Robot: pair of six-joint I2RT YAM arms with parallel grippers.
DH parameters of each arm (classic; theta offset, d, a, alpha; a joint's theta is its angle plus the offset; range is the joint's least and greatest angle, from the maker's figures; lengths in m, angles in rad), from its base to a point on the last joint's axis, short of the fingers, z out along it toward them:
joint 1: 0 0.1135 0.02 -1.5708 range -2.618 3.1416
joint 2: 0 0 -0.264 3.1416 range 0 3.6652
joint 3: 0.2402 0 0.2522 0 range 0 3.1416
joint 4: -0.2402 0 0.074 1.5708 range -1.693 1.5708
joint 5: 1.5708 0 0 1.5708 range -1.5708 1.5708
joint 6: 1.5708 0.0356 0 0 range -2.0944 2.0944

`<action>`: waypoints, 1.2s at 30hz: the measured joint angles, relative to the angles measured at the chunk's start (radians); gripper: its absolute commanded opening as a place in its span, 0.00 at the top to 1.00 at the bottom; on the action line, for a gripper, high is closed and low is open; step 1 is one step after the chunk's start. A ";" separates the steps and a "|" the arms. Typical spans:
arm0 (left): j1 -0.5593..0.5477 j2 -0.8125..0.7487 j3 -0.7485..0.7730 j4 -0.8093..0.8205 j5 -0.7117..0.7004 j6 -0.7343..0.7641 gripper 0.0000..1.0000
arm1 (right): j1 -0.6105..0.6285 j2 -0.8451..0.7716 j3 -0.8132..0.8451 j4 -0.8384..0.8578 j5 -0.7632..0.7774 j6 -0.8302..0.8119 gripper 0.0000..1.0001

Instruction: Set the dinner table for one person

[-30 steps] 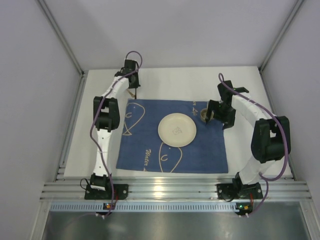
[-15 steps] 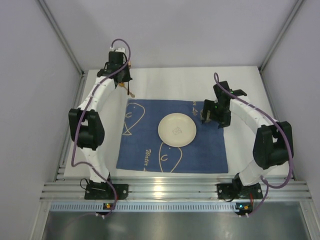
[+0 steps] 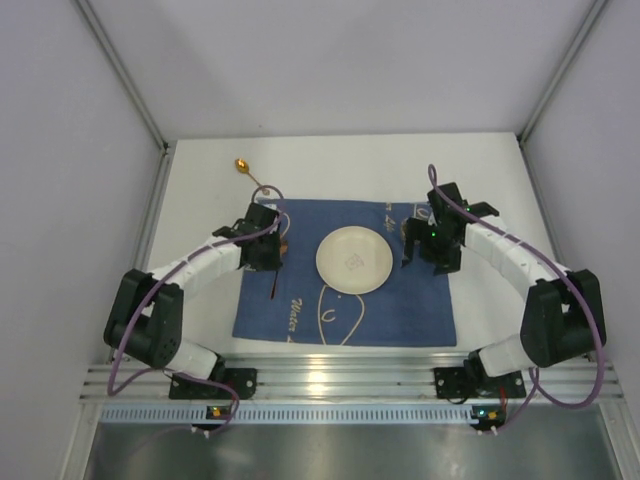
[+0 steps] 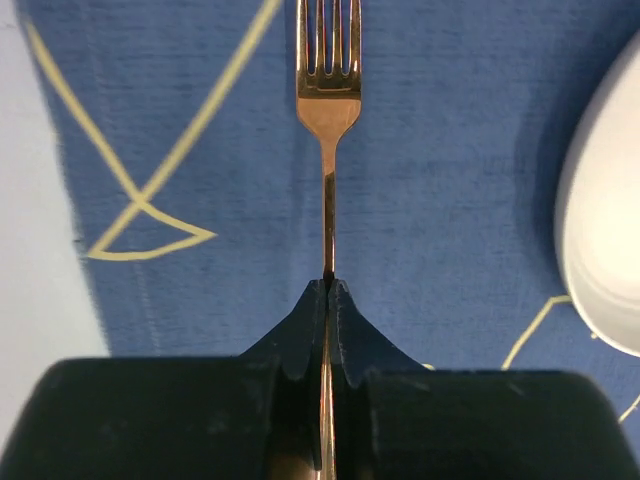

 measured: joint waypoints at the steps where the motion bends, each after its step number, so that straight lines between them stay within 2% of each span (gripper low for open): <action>1: -0.021 -0.001 -0.006 0.000 -0.002 -0.010 1.00 | 0.003 -0.009 -0.011 0.004 -0.002 0.000 0.11; 9: -0.142 0.035 0.001 0.061 -0.082 -0.084 1.00 | 0.017 -0.106 -0.121 0.029 -0.014 0.003 0.10; 11: -0.148 0.063 0.002 0.059 -0.100 -0.100 0.84 | 0.017 -0.137 -0.147 0.029 -0.014 0.008 0.10; 13: -0.149 0.094 0.002 0.051 -0.117 -0.112 0.58 | 0.017 -0.159 -0.166 0.029 -0.014 0.009 0.10; 14: -0.149 0.104 0.002 0.043 -0.122 -0.119 0.39 | 0.017 -0.168 -0.174 0.030 -0.014 0.009 0.10; 15: -0.149 0.112 0.002 0.034 -0.126 -0.123 0.28 | 0.017 -0.177 -0.183 0.030 -0.013 0.009 0.09; 17: -0.149 0.117 0.013 0.005 -0.132 -0.134 0.12 | 0.017 -0.192 -0.195 0.029 -0.011 0.010 0.09; 21: -0.146 0.119 0.092 -0.054 -0.161 -0.131 0.10 | 0.017 -0.209 -0.200 0.027 -0.003 0.010 0.09; 26: -0.082 0.192 0.349 -0.126 -0.211 -0.082 0.12 | 0.017 -0.215 -0.200 0.021 0.016 0.008 0.08; 31: 0.046 0.391 0.691 -0.159 -0.300 -0.036 0.14 | 0.017 -0.213 -0.200 0.013 0.028 0.004 0.07; 36: 0.135 0.671 1.060 -0.219 -0.390 -0.031 0.14 | 0.017 -0.198 -0.196 0.001 0.045 -0.004 0.06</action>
